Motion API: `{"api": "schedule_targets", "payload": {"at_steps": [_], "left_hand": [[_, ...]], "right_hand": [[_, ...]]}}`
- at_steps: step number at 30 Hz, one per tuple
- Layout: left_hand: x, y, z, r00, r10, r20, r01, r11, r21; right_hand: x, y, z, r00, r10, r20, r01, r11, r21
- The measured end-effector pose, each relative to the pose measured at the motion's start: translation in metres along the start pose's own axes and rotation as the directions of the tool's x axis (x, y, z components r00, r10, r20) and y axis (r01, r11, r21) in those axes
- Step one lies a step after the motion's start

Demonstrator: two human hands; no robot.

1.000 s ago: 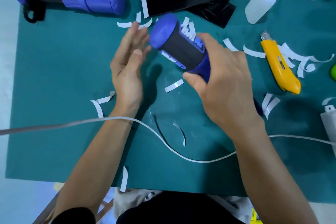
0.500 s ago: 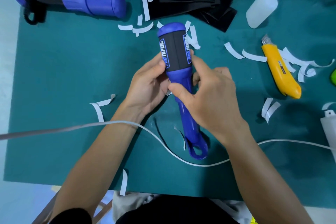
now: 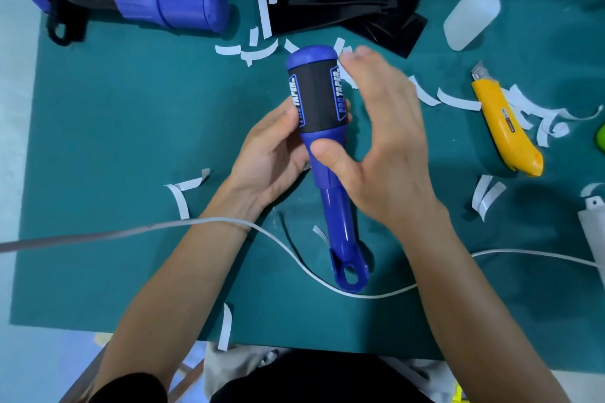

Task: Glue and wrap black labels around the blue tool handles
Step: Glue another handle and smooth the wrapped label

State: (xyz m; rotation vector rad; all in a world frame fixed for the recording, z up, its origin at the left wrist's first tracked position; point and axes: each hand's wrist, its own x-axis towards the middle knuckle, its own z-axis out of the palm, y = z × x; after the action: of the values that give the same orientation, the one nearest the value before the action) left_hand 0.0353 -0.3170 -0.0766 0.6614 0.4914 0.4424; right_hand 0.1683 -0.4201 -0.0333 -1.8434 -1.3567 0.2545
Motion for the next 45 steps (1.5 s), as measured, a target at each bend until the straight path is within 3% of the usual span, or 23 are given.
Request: {"api": "schedule_targets", "payload": {"at_steps": [3,5,8,12,17,20,23,25,28,30,35,41,45], "left_hand": [[0.001,0.0,0.0,1.0,0.001,-0.009,-0.001,1.0,-0.014],[0.001,0.001,0.0,0.999,0.015,0.038,-0.014,1.0,-0.011],[0.0,0.001,0.001,0.997,0.007,0.073,-0.006,1.0,-0.016],[0.001,-0.002,0.001,0.998,-0.016,-0.057,0.015,1.0,-0.008],[0.001,0.0,0.005,0.997,-0.001,-0.079,0.006,0.998,0.068],[0.001,0.002,0.008,0.994,0.059,-0.088,-0.043,0.984,0.175],[0.004,0.005,0.007,0.978,0.179,-0.111,-0.135,0.936,0.324],[0.004,0.005,0.004,0.96,0.254,-0.122,-0.182,0.89,0.418],[0.002,0.002,-0.001,0.93,0.329,-0.165,-0.202,0.83,0.52],[0.0,0.001,-0.003,0.922,0.348,-0.168,-0.203,0.807,0.555],[-0.001,0.003,-0.007,0.94,0.312,-0.14,-0.156,0.757,0.634],[0.002,0.002,-0.005,0.932,0.326,-0.155,-0.129,0.701,0.701],[0.006,0.002,-0.006,0.922,0.325,-0.213,-0.118,0.756,0.644]], "right_hand": [[0.007,0.007,0.004,0.982,-0.04,0.187,0.036,0.999,0.026],[0.005,0.01,0.006,0.975,-0.03,0.221,0.018,0.998,0.058],[0.002,0.015,0.003,0.982,-0.062,0.181,0.042,0.993,0.112],[-0.002,0.022,-0.001,0.98,-0.11,0.165,0.086,0.986,0.145],[-0.006,0.028,-0.001,0.982,-0.136,0.127,0.096,0.954,0.283],[-0.011,0.032,-0.001,0.994,-0.032,0.106,-0.033,0.83,0.556],[-0.009,0.038,-0.001,0.953,0.254,0.163,-0.288,0.605,0.742],[-0.006,0.039,0.001,0.911,0.311,0.272,-0.407,0.56,0.722],[-0.005,0.037,0.005,0.834,0.226,0.503,-0.536,0.548,0.642],[-0.005,0.039,0.005,0.804,0.191,0.564,-0.562,0.556,0.612],[-0.003,0.042,0.002,0.776,0.21,0.595,-0.609,0.497,0.619],[-0.008,0.036,0.013,0.805,0.256,0.535,-0.573,0.57,0.589],[-0.01,0.033,0.02,0.819,0.293,0.493,-0.553,0.629,0.546]]}}
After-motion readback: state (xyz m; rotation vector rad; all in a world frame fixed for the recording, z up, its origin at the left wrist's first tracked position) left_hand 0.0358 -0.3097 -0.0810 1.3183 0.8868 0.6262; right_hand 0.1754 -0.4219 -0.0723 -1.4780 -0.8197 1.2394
